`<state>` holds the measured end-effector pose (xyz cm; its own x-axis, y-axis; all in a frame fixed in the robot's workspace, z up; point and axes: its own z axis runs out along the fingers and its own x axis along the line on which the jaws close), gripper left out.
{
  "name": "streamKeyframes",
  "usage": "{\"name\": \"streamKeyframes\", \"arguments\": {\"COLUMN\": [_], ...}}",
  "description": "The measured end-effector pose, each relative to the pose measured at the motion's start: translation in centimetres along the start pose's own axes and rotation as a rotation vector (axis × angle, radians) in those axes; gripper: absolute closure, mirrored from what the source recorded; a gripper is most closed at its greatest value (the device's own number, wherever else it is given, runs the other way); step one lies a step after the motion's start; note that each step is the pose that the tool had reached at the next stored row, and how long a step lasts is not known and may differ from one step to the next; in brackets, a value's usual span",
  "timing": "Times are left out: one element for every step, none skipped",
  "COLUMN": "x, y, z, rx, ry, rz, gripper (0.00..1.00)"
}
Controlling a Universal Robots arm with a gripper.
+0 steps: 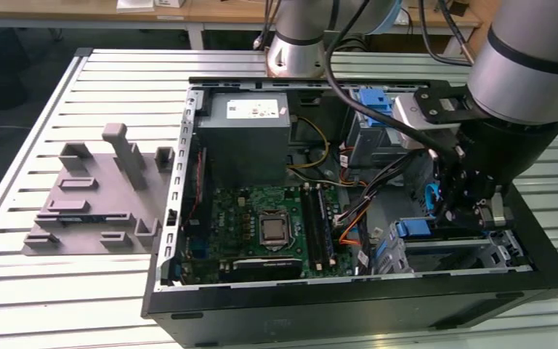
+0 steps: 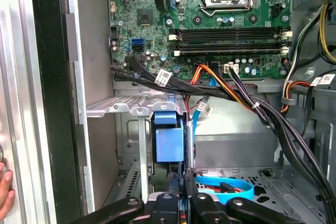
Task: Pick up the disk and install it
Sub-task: 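Insert the second disk wire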
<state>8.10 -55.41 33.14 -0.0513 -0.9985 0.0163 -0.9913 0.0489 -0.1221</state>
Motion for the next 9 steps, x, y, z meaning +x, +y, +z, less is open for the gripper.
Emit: {"name": "streamKeyframes", "arguments": {"x": [0.0,0.0,0.0,0.0,0.0,0.0,0.01,0.01,0.02], "y": [0.0,0.0,0.0,0.0,0.01,0.01,0.01,0.01,0.01], "z": [0.01,0.01,0.02,0.03,0.04,0.05,0.07,0.09,0.11], "rx": [-0.0001,-0.0001,-0.0002,-0.0003,-0.0003,-0.0003,-0.0003,-0.0003,-0.0003], "ry": [-0.0015,-0.0032,-0.0046,-0.0056,-0.0058,-0.0058,-0.0059,-0.0059,-0.0058], "rz": [0.0,0.0,0.001,0.001,0.001,0.001,0.001,0.001,0.001], "gripper": [0.84,0.84,0.84,0.84,0.84,0.84,0.84,0.84,0.84]}}
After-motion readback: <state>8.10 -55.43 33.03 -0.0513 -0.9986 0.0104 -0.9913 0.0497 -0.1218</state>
